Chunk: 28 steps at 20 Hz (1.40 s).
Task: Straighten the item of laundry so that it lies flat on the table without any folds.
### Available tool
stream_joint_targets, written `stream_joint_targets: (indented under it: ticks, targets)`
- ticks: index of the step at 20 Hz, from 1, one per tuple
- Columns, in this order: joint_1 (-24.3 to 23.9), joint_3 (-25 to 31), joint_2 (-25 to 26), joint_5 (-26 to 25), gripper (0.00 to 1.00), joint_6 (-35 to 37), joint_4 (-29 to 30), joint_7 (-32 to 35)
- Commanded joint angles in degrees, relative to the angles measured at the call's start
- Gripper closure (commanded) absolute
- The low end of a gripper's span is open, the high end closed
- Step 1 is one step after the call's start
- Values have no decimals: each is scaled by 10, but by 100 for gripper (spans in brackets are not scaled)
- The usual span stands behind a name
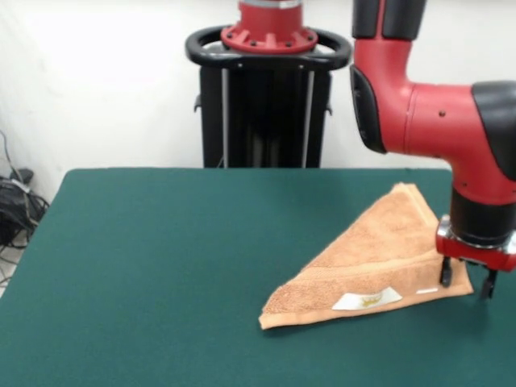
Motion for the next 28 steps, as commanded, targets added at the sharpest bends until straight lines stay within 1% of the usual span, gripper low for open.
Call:
stream_joint_targets:
  ticks: [1, 7, 13, 15, 18, 21, 26, 27, 28]
  targets:
    - [-15, 23, 56, 22, 0, 67, -23, 169]
    - [-32, 28, 149, 23, 0, 12, -105, 137]
    - [-53, 43, 205, 15, 0, -31, -157, 108]
    - [-63, 53, 218, 11, 0, -45, -168, 97]
    - [-64, 58, 228, 7, 0, -53, -177, 97]
    - [-64, 60, 233, 3, 0, -54, -183, 97]
    - [-67, 66, 227, -13, 0, -70, -174, 86]
    - [-68, 68, 225, -18, 100, -77, -171, 84]
    - [-69, 71, 224, -21, 100, -87, -168, 84]
